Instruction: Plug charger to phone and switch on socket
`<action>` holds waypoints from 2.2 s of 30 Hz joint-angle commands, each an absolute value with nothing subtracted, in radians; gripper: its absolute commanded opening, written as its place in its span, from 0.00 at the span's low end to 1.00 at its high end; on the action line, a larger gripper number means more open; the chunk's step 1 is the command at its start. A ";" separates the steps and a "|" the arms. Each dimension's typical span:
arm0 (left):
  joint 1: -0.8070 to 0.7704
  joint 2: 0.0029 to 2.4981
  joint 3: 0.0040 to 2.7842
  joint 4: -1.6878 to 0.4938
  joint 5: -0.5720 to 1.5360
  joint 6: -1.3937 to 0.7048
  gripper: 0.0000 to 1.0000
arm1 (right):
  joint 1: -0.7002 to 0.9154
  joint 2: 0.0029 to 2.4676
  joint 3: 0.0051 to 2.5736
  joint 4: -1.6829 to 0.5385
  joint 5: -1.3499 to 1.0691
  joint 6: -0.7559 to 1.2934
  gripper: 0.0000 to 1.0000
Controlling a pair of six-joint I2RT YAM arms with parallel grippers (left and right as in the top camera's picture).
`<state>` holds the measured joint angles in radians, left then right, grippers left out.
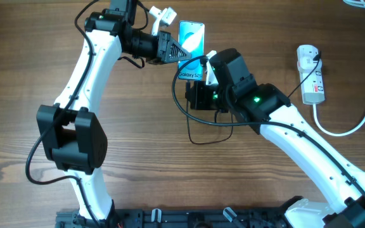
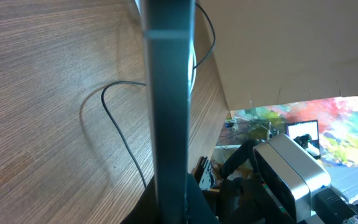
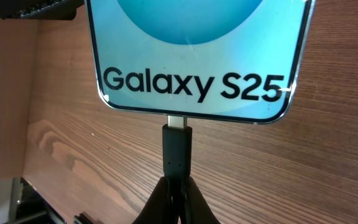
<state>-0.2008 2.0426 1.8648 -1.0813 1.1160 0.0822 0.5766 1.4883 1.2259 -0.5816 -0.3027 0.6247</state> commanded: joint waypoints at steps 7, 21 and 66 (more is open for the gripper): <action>-0.233 2.027 1.848 -1.135 1.167 0.105 0.04 | 0.548 1.496 1.338 -0.505 -0.127 0.631 0.10; -0.151 2.027 1.848 -1.055 0.712 -0.179 0.04 | 0.550 1.497 1.338 -0.659 -0.275 0.578 0.33; 0.176 2.031 1.784 -1.201 0.324 -0.352 0.04 | 0.762 2.433 1.955 -0.994 0.030 0.706 0.29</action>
<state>0.1722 2.0430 1.7855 -1.2045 0.3111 -0.3435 0.7551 2.3829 1.9404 -0.9855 0.0090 0.6922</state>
